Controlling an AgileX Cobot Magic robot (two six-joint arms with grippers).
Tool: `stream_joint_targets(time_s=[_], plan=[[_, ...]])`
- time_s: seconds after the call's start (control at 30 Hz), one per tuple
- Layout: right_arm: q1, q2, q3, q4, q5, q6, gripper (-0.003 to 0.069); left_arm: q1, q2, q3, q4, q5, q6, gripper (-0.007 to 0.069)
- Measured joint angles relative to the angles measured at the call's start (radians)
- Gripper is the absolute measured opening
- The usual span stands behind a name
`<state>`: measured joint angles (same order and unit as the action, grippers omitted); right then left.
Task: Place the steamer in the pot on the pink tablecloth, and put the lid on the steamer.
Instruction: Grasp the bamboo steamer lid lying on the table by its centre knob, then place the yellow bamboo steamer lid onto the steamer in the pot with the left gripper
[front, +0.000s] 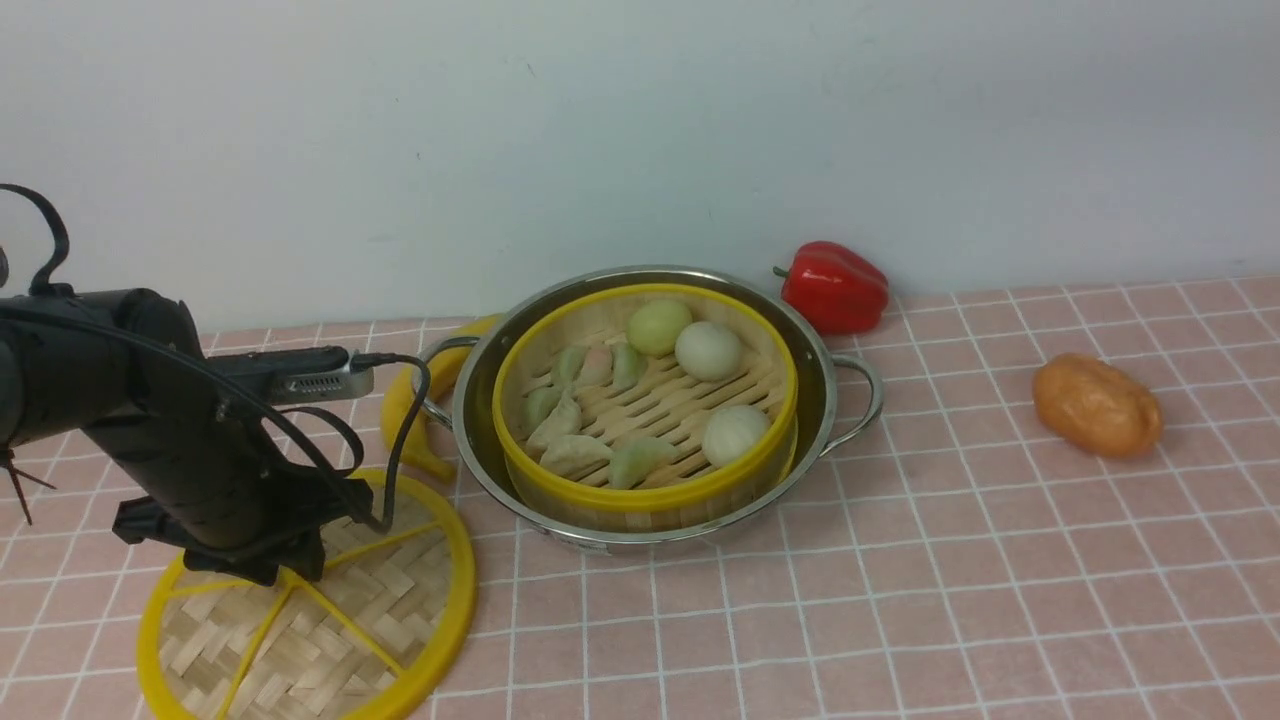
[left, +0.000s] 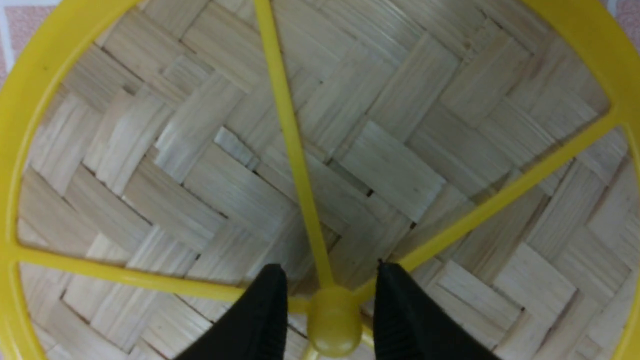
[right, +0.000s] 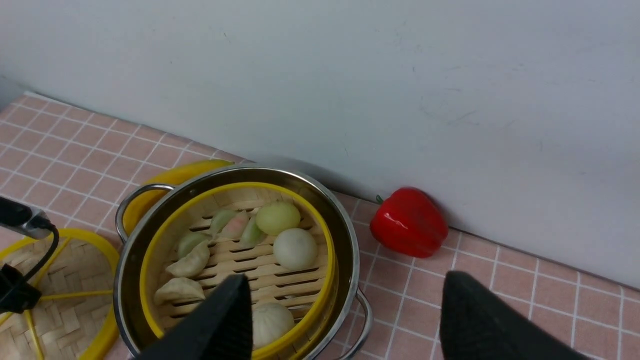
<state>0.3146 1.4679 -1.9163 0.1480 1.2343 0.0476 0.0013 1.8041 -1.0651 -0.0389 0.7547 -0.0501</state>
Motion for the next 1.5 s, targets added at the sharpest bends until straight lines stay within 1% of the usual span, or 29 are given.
stream_joint_targets(time_s=[0.17, 0.27, 0.3, 0.33, 0.4, 0.57, 0.63, 0.77, 0.8, 0.9, 0.97, 1.07, 1.1, 1.13, 1.2, 1.3, 1.33, 1.4, 1.5], plan=[[0.000, 0.000, 0.001, 0.000, 0.000, -0.001, 0.0490, 0.000, 0.007, -0.007, 0.000, 0.001, 0.000, 0.0240], [0.000, 0.000, 0.001, 0.000, 0.000, -0.001, 0.0490, 0.000, 0.006, -0.007, 0.001, 0.006, -0.002, 0.0191], [0.000, 0.000, 0.001, 0.000, 0.000, -0.001, 0.0490, 0.000, 0.006, -0.007, 0.001, 0.006, -0.002, 0.0187], [0.000, 0.000, 0.001, -0.001, 0.000, -0.001, 0.0490, 0.000, 0.002, -0.007, -0.003, 0.008, -0.004, 0.0148], [0.000, 0.000, 0.001, -0.012, 0.000, -0.001, 0.0490, 0.000, -0.006, -0.007, -0.004, 0.020, -0.004, 0.0120], [0.000, -0.001, 0.001, -0.062, 0.000, -0.001, 0.0490, 0.000, -0.033, -0.007, 0.005, 0.063, -0.008, 0.0120], [0.000, -0.007, 0.001, -0.090, 0.000, -0.001, 0.0490, 0.001, -0.053, -0.009, 0.025, 0.082, -0.018, 0.0120], [0.000, -0.055, 0.006, -0.182, 0.000, 0.002, 0.0490, 0.028, -0.124, -0.079, 0.174, 0.211, -0.087, 0.0120], [0.000, -0.062, 0.007, -0.186, 0.000, 0.003, 0.0490, 0.028, -0.124, -0.084, 0.182, 0.211, -0.091, 0.0120], [0.000, -0.146, 0.052, -0.253, -0.001, 0.015, 0.0490, 0.026, -0.167, -0.209, 0.249, 0.329, -0.121, 0.0120], [0.000, -0.197, 0.096, -0.280, -0.002, 0.022, 0.0490, -0.007, -0.174, -0.291, 0.248, 0.354, -0.116, 0.0120], [0.000, -0.279, 0.164, -0.306, -0.002, 0.027, 0.0490, -0.093, -0.164, -0.394, 0.237, 0.363, -0.108, 0.0120], [0.000, -0.318, 0.208, -0.311, -0.002, 0.033, 0.0490, -0.140, -0.149, -0.447, 0.227, 0.366, -0.105, 0.0120], [0.000, -0.325, 0.214, -0.311, -0.002, 0.033, 0.0490, -0.148, -0.145, -0.465, 0.223, 0.366, -0.105, 0.0120], [0.000, -0.407, 0.290, -0.314, -0.002, 0.058, 0.0490, -0.248, -0.086, -0.576, 0.191, 0.374, -0.097, 0.0120], [0.000, -0.500, 0.372, -0.307, -0.002, 0.094, 0.0490, -0.332, 0.021, -0.702, 0.159, 0.404, -0.079, 0.0120], [0.000, -0.514, 0.385, -0.306, -0.002, 0.099, 0.0490, -0.343, 0.038, -0.722, 0.154, 0.410, -0.075, 0.0120], [0.000, -0.584, 0.457, -0.300, -0.002, 0.120, 0.0490, -0.396, 0.146, -0.845, 0.132, 0.449, -0.050, 0.0120], [0.000, -0.679, 0.541, -0.296, -0.001, 0.131, 0.0490, -0.430, 0.271, -0.976, 0.104, 0.460, -0.021, 0.0120]])
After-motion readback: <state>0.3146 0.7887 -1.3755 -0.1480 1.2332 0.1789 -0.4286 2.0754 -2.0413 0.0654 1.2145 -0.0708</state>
